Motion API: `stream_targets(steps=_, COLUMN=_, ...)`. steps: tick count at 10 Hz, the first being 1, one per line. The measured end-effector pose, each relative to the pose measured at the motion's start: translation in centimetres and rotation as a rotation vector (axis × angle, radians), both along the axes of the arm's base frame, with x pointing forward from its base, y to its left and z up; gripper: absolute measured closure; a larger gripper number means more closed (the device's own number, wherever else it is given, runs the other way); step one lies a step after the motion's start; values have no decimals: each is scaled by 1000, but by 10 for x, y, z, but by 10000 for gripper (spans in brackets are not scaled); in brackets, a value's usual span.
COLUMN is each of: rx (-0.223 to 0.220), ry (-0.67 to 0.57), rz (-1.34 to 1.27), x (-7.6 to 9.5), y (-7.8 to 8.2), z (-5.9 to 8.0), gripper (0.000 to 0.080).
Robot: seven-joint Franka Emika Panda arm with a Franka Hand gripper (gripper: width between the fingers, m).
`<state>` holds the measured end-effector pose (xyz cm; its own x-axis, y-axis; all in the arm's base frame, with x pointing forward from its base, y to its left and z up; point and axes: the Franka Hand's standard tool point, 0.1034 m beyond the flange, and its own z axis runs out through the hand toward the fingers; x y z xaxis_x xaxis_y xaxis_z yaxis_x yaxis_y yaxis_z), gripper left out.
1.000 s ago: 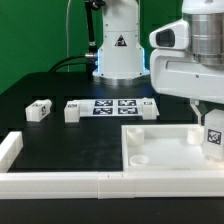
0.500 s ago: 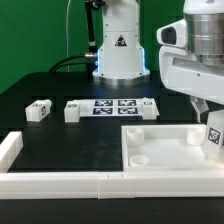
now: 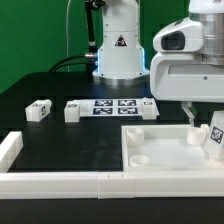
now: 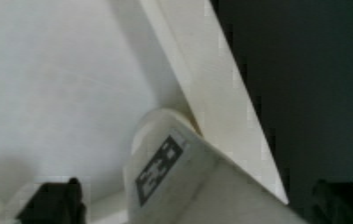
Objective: Assemble one leg
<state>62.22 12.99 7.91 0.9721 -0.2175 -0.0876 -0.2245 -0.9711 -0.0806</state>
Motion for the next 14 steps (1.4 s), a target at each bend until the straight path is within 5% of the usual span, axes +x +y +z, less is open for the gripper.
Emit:
stream_targets(steps=6, rx=1, ry=-72, rz=503, x=4, y=-7, z=-2, gripper=151)
stream_targets(steps=8, rx=1, ry=-72, rz=503, x=4, y=-7, z=-2, gripper=387)
stream_targets(steps=9, rx=0, ry=-72, rz=503, x=4, y=-7, z=-2, gripper=387)
stream_targets(steps=10, rx=0, ry=-71, rz=489, x=4, y=-7, z=-2, gripper=509)
stream_targets(steps=13, rx=-1, ry=-67, rz=426, x=4, y=-7, z=-2, gripper=509)
stream_targets(steps=14, rx=-8, ry=-53, rz=199, x=4, y=-9, z=-2, gripper=509)
